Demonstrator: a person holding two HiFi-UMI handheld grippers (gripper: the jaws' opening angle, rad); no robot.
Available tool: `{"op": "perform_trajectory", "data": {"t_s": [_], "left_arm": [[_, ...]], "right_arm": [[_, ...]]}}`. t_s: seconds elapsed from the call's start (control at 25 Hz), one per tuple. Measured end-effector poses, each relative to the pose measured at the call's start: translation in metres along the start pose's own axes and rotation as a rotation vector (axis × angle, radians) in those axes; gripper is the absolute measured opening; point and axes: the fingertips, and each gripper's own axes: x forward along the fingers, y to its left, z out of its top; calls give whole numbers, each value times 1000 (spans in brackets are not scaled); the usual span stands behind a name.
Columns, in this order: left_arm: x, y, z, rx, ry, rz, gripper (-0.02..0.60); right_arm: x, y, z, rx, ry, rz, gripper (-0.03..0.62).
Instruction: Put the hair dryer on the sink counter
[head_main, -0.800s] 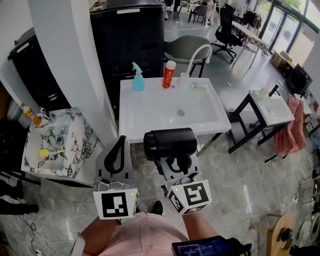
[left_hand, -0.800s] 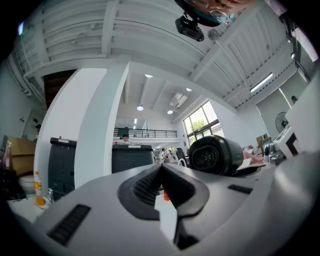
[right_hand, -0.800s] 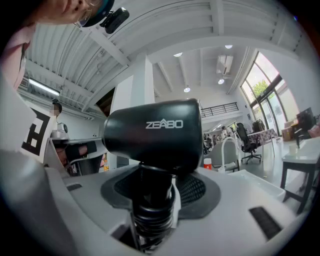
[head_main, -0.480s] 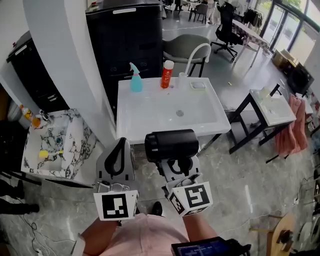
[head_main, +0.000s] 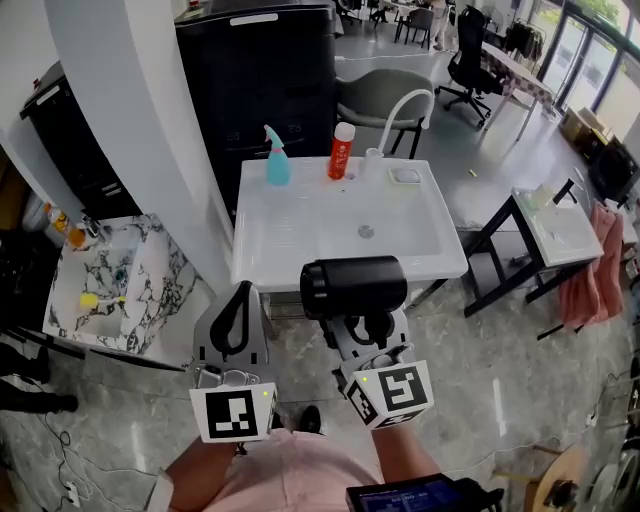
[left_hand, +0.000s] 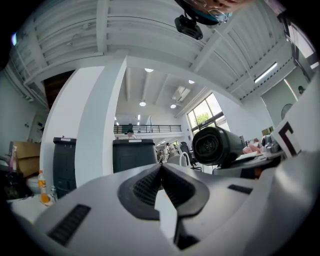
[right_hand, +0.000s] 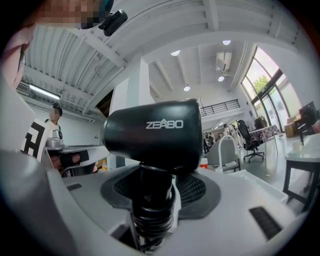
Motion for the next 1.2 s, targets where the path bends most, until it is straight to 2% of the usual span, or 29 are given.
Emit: {"op": "perform_trajectory", "data": {"t_s": [0.36, 0.72, 0.92, 1.2], "left_arm": [[41, 48, -32, -24, 28, 70, 9], [138, 122, -73, -24, 62, 70, 11], [189, 161, -71, -34, 44, 61, 9], [240, 194, -57, -31, -34, 27, 10]], "right_arm": [[64, -20, -9, -15, 18, 4, 204], [186, -41, -30, -5, 49, -17, 204], [246, -44, -25, -14, 56, -23, 204], [305, -41, 0, -54, 3, -27, 204]]}}
